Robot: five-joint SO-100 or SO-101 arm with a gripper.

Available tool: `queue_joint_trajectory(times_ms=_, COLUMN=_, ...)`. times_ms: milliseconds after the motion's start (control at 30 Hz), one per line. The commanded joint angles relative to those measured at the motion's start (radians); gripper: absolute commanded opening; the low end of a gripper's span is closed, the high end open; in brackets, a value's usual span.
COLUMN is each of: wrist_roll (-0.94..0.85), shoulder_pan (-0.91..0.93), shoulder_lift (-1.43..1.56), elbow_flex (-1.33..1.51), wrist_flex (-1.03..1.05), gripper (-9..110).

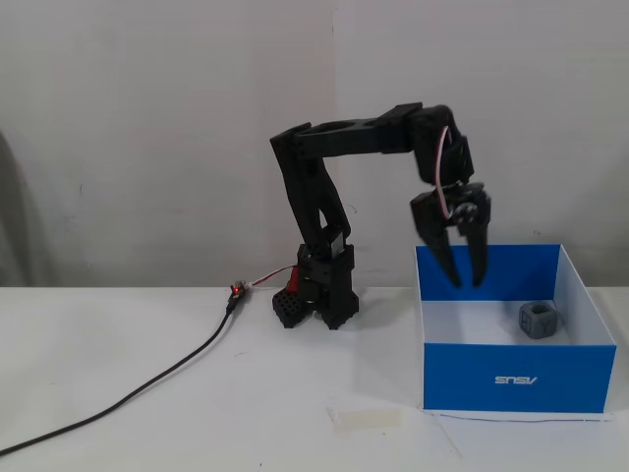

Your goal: Pick the gray block and keep it in the box.

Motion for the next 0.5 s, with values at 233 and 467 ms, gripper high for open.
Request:
queue_joint_trajectory(times_ms=233, wrist_roll=-0.143, shoulder_pan=0.512, shoulder_lift=0.141, elbow_flex=0.005, wrist_flex=-0.052, gripper=3)
queue_joint_trajectory(times_ms=467, wrist_roll=-0.173, shoulder_pan=0.81, shoulder_lift=0.193, elbow_flex=0.117, wrist_flex=-0.155, gripper=3)
